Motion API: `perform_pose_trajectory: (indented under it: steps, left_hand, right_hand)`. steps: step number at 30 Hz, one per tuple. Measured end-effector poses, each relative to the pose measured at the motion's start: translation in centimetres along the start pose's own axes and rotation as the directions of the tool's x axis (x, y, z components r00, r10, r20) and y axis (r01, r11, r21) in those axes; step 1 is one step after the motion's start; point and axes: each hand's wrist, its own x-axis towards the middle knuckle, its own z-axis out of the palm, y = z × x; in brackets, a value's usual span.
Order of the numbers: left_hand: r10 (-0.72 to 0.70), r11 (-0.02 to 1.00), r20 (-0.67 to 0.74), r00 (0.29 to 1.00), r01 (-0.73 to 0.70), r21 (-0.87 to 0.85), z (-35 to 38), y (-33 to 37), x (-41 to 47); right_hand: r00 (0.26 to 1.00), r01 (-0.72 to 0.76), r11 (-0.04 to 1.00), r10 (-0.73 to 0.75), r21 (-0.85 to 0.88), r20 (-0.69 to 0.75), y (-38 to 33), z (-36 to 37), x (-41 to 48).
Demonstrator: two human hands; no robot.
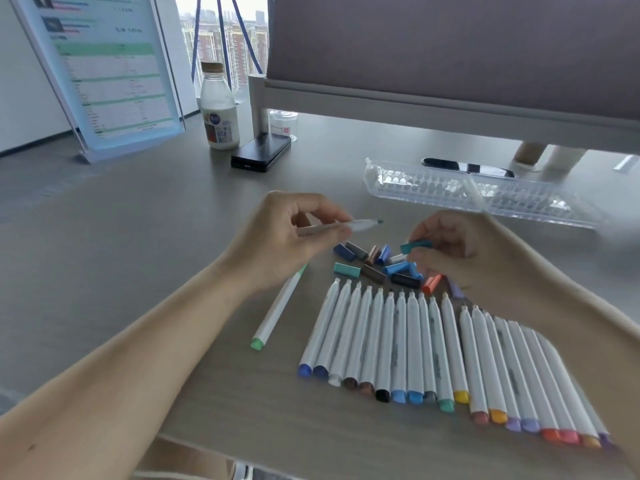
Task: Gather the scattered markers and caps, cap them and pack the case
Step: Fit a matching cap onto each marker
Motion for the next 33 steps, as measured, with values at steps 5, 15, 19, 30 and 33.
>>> perform_pose_trajectory:
  steps: [5,15,19,30,33]
  left_hand:
    - [0.034,0.996,0.055,0.998,-0.039,0.076,0.1,0.1,-0.4]
    - [0.056,0.995,0.087,0.995,-0.063,0.078,0.3,0.8,-0.4]
    - [0.055,0.995,0.108,0.993,-0.064,0.081,0.5,0.8,-0.6]
    - [0.042,0.998,0.102,0.994,-0.038,-0.045,0.6,0.9,-0.8]
    - [0.034,0.996,0.118,0.992,-0.024,-0.085,0.6,0.9,-0.6]
  right_hand:
    - [0.999,0.008,0.995,-0.004,0.095,-0.042,0.0,-0.5,-0.3]
    - [0.998,0.049,0.987,-0.042,0.155,-0.050,0.5,0.3,0.1]
    - [0.997,0.052,0.982,-0.042,0.183,-0.059,0.4,0.7,0.2]
    - [0.992,0.123,0.959,-0.116,0.255,-0.041,-0.5,1.5,-0.3]
    - [0.992,0.123,0.945,-0.112,0.305,-0.053,-0.5,1.6,-0.4]
